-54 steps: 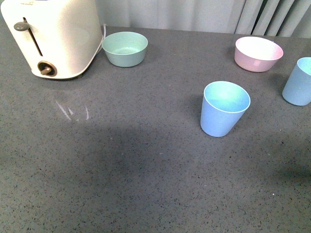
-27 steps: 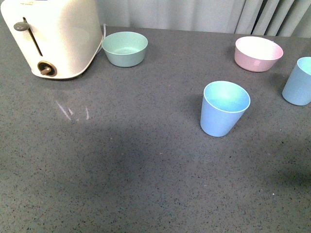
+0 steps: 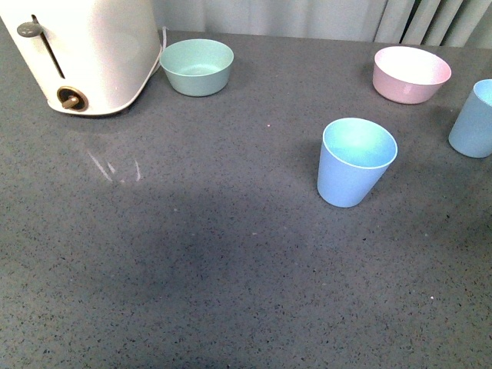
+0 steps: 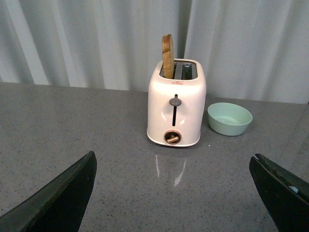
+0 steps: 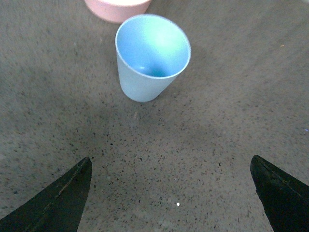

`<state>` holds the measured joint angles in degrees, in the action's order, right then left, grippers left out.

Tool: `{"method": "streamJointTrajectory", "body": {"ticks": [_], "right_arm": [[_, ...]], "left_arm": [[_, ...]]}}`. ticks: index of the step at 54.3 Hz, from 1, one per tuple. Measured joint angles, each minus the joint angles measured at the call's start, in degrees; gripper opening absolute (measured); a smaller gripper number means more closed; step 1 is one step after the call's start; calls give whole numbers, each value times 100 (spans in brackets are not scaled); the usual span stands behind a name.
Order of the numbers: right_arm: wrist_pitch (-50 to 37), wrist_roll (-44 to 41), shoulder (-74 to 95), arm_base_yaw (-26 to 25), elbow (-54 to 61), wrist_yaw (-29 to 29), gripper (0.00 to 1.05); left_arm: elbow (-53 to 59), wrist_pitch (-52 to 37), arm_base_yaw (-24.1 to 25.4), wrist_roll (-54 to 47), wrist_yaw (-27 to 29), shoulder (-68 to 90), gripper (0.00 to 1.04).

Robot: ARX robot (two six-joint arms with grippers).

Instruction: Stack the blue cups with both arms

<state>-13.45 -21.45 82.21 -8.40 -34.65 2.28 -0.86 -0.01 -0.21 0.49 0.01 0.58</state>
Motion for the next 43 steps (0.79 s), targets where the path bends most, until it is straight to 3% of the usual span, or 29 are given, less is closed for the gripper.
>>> {"method": "streamJointTrajectory", "body": {"ticks": [18, 43], "right_arm": [[420, -695, 1403, 389, -1434, -238, 96], [769, -988, 2426, 807, -2509, -514, 96]], "left_arm": [[0, 0, 0, 0, 0, 0, 96], [0, 0, 0, 0, 0, 0, 96]]}}
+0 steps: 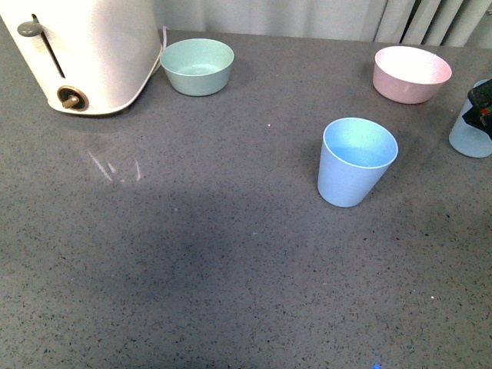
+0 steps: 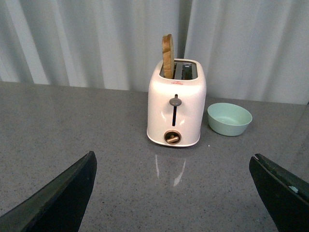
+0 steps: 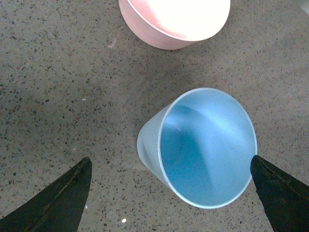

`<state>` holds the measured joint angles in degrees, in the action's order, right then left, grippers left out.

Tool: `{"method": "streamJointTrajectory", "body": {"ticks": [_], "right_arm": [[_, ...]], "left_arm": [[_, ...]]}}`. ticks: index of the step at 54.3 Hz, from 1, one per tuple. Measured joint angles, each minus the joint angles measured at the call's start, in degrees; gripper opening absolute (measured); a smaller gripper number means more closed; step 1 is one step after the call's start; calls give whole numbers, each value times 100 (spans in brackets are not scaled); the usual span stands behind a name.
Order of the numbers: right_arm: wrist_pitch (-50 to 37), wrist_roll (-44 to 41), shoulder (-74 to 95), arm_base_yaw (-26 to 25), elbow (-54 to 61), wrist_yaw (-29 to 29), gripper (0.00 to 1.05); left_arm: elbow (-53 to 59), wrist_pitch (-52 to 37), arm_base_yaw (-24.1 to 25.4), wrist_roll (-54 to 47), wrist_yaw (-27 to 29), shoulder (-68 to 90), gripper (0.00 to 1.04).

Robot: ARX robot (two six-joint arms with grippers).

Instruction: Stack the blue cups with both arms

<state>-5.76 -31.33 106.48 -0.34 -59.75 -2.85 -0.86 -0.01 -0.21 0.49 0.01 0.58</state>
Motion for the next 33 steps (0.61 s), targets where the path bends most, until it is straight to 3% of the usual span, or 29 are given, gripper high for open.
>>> {"method": "streamJointTrajectory", "body": {"ticks": [4, 32, 33], "right_arm": [[0, -7, 181, 26, -118, -48, 92], [155, 144, 372, -50, -166, -9, 1], [160, 170, 332, -61, -140, -4, 2]], "left_arm": [[0, 0, 0, 0, 0, 0, 96], [0, 0, 0, 0, 0, 0, 96], [0, 0, 0, 0, 0, 0, 96]]}}
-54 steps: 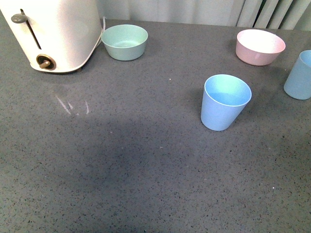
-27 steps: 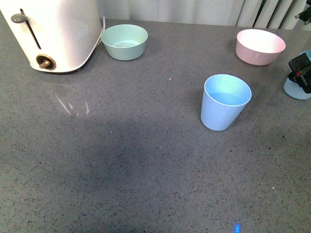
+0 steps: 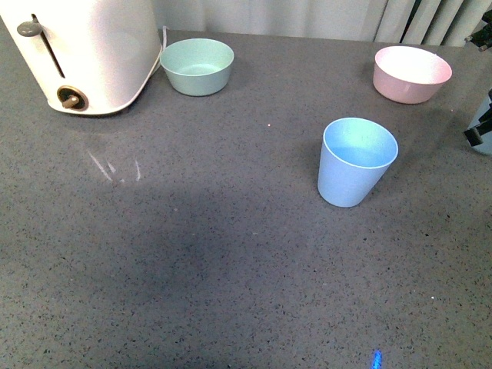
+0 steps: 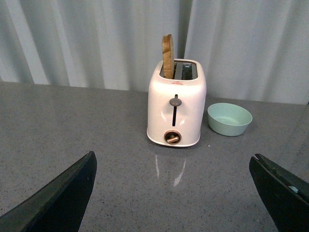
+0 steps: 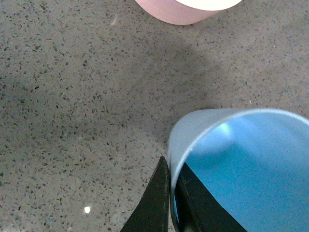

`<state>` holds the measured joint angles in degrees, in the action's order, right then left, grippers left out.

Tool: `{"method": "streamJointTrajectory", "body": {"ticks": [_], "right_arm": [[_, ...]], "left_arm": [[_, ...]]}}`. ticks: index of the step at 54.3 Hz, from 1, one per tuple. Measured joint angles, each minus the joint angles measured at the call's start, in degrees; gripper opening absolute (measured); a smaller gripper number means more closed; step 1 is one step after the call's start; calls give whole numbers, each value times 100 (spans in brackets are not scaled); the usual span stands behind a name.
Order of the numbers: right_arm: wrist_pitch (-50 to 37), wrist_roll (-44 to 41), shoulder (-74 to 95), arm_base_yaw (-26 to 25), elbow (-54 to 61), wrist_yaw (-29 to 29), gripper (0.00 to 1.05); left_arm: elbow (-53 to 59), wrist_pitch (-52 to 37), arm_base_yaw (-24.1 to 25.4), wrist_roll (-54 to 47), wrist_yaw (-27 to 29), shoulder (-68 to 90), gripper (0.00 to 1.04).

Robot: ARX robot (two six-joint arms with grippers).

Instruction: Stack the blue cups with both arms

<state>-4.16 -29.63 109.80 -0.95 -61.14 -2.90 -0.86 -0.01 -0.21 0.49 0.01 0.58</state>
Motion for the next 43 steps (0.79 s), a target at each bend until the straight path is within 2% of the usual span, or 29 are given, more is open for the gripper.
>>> {"method": "streamJointTrajectory", "body": {"ticks": [5, 14, 22, 28, 34, 43], "right_arm": [[15, -96, -269, -28, 188, 48, 2], [461, -116, -1314, 63, 498, 638, 2], [870, 186, -1904, 533, 505, 1152, 2], [1117, 560, -2129, 1185, 501, 1526, 2], [1182, 710, -2131, 1683, 474, 1567, 2], [1259, 772, -2098, 1932, 411, 1578, 2]], "left_arm": [[0, 0, 0, 0, 0, 0, 96], [0, 0, 0, 0, 0, 0, 96], [0, 0, 0, 0, 0, 0, 96], [0, 0, 0, 0, 0, 0, 96], [0, 0, 0, 0, 0, 0, 96], [0, 0, 0, 0, 0, 0, 96]]}}
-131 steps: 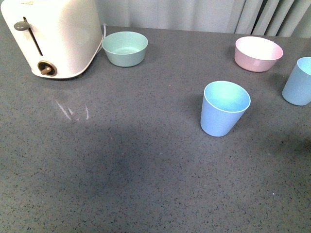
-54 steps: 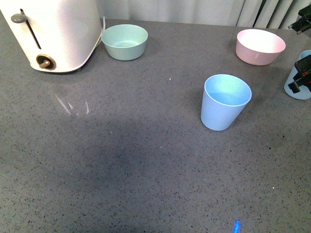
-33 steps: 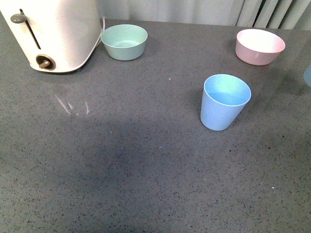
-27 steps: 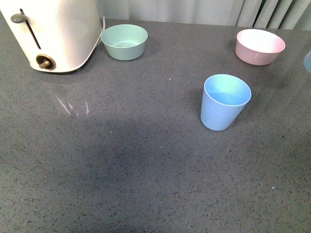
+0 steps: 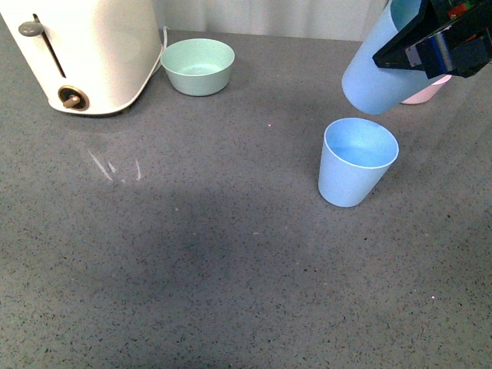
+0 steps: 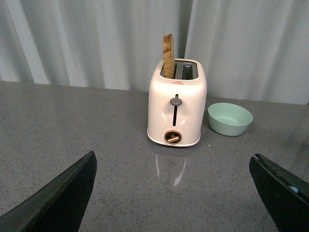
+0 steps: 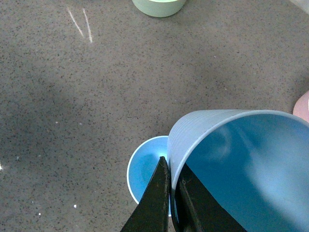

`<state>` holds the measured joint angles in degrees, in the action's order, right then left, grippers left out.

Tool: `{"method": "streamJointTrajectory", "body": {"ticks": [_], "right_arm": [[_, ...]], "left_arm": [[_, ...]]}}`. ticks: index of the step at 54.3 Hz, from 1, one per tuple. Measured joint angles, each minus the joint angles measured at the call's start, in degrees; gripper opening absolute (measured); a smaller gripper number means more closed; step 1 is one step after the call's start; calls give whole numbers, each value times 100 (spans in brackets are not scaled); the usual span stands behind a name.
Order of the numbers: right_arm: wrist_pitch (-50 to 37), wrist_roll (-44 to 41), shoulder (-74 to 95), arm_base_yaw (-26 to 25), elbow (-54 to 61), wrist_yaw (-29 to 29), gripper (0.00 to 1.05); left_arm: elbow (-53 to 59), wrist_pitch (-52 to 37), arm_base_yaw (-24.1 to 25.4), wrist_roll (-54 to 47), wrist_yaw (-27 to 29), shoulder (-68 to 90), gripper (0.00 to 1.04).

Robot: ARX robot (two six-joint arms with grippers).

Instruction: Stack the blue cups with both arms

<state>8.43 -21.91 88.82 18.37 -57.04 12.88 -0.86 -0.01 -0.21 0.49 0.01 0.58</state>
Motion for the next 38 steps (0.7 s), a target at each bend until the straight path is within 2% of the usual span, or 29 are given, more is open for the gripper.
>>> {"method": "streamJointTrajectory", "body": {"ticks": [25, 34, 38], "right_arm": [[177, 17, 264, 164, 9, -109, 2], [175, 57, 306, 160, 15, -127, 22], [149, 94, 304, 131, 17, -122, 35]], "left_arm": [[0, 0, 0, 0, 0, 0, 96], [0, 0, 0, 0, 0, 0, 96], [0, 0, 0, 0, 0, 0, 96]]}}
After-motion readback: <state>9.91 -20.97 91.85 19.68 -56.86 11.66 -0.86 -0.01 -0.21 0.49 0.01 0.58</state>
